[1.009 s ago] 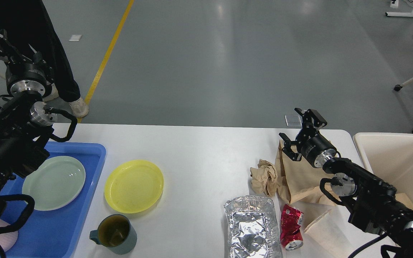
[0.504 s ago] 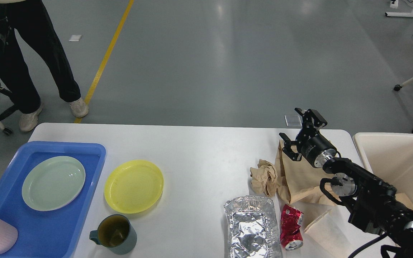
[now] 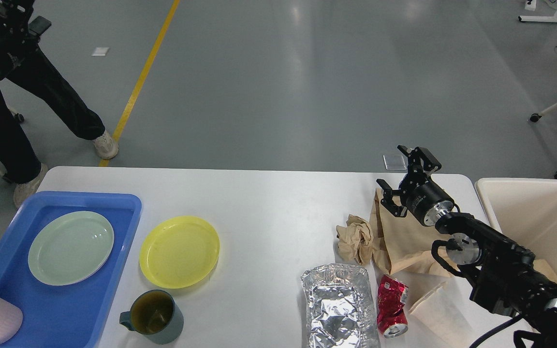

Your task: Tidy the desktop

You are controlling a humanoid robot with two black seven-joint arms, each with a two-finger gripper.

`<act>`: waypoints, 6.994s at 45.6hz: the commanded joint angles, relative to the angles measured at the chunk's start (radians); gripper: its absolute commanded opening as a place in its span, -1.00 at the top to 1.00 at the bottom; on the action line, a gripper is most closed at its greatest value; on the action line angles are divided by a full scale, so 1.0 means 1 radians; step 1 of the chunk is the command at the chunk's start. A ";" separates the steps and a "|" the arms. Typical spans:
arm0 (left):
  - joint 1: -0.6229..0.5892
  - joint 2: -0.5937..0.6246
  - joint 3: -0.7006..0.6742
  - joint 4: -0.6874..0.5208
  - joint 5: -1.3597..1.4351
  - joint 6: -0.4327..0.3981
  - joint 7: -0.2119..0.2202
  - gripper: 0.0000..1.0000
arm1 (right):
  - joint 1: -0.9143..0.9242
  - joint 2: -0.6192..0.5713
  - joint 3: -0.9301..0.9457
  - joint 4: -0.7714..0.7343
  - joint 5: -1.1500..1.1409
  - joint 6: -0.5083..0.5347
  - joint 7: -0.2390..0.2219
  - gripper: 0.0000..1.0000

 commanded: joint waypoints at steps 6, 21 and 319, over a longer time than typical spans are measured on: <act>0.010 -0.063 0.140 -0.022 0.011 -0.204 0.003 -0.93 | 0.000 0.000 0.000 0.000 0.000 0.000 0.000 -1.00; -0.173 -0.055 0.555 -0.272 0.070 -0.465 0.002 -0.93 | 0.000 0.000 0.000 0.000 0.000 0.000 0.000 -1.00; -0.225 -0.470 0.862 -0.638 0.165 -0.620 0.270 1.00 | 0.000 0.000 0.000 0.000 0.000 0.000 0.000 -1.00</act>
